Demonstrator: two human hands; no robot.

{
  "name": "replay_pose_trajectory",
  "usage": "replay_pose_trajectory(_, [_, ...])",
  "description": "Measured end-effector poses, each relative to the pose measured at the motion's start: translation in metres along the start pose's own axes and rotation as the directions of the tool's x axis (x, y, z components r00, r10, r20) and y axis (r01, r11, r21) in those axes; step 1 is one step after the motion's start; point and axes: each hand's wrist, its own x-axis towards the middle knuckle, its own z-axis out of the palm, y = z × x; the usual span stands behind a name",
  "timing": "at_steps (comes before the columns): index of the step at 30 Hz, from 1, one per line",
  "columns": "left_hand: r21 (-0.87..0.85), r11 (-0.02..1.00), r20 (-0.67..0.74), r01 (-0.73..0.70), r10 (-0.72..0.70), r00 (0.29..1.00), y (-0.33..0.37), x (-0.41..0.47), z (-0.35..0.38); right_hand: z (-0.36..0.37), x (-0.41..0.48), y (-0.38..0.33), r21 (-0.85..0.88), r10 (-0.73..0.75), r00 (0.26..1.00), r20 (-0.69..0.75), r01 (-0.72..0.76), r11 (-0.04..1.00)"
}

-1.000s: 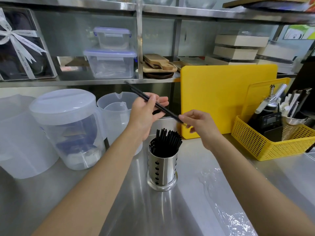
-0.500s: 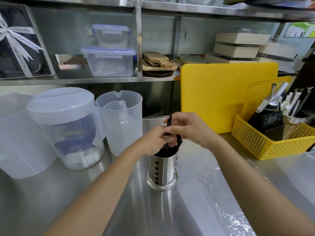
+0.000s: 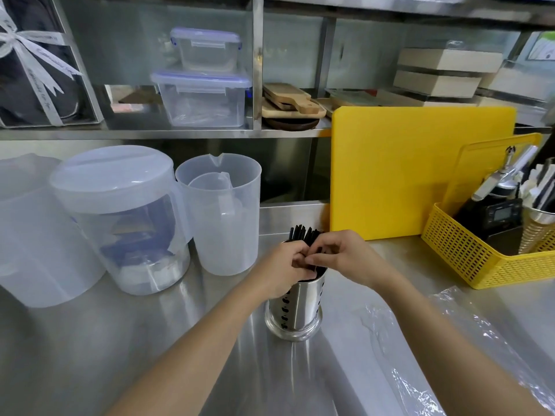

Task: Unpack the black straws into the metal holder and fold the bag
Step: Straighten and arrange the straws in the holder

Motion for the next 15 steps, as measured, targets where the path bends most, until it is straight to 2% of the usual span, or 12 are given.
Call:
replay_pose_trajectory(3, [0.019, 0.999, -0.054, -0.043, 0.044, 0.998, -0.001, 0.0015, 0.0022, 0.0016, 0.0047, 0.0024, -0.008, 0.017, 1.0, -0.011, -0.017, 1.0])
replay_pose_trajectory(7, [-0.028, 0.999, -0.117, -0.025, 0.021, 0.993, -0.0025, 0.0023, 0.0035, 0.0011, 0.0077, 0.0002, -0.078, 0.021, 0.999, 0.041, -0.018, 0.997])
replay_pose_trajectory(10, [-0.005, 1.0, -0.076, 0.01, -0.011, 0.997, -0.0024, 0.0019, -0.0001, 0.0032, 0.0043, 0.0033, -0.088, -0.035, 0.999, 0.017, 0.037, 0.995])
replay_pose_trajectory(13, [0.024, 0.999, -0.039, 0.03, -0.029, 0.999, -0.0004, 0.003, -0.0004, 0.0054, 0.0037, 0.0082, -0.231, -0.063, 0.997, 0.042, 0.071, 0.97])
replay_pose_trajectory(15, [0.027, 0.999, -0.033, 0.024, -0.023, 0.999, -0.0004, 0.0035, 0.0006, 0.0048, 0.005, 0.0091, -0.262, -0.062, 0.997, 0.04, 0.07, 0.963])
